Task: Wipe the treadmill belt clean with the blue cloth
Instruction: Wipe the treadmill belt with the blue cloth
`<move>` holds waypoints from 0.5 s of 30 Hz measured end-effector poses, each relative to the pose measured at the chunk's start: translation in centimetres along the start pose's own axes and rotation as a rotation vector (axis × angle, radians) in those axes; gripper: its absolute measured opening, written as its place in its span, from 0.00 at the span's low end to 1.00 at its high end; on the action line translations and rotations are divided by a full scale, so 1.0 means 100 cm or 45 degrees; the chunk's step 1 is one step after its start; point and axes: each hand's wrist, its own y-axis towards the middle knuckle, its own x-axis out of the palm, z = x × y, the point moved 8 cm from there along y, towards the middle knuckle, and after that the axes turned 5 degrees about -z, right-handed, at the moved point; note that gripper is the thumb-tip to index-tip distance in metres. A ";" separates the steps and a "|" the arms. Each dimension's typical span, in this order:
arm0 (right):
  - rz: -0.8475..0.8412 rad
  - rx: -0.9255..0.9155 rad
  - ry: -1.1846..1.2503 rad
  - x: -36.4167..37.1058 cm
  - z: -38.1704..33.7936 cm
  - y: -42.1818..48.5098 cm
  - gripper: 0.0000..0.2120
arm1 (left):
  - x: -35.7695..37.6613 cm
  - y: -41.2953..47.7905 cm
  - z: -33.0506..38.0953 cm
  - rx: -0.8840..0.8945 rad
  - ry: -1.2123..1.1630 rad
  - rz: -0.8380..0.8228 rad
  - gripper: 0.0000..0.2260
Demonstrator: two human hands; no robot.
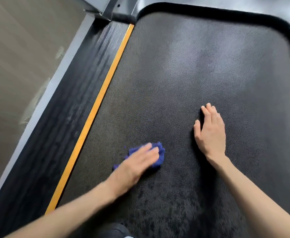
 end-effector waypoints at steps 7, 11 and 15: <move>-0.017 -0.011 0.020 0.002 0.002 0.001 0.26 | -0.033 -0.024 -0.046 -0.031 -0.003 0.200 0.16; -0.013 -0.006 0.036 0.001 0.002 0.000 0.25 | -0.056 -0.001 -0.111 -0.319 0.036 0.303 0.19; -0.021 -0.028 0.021 0.002 0.002 0.001 0.25 | -0.073 0.018 -0.132 -0.648 0.007 0.457 0.20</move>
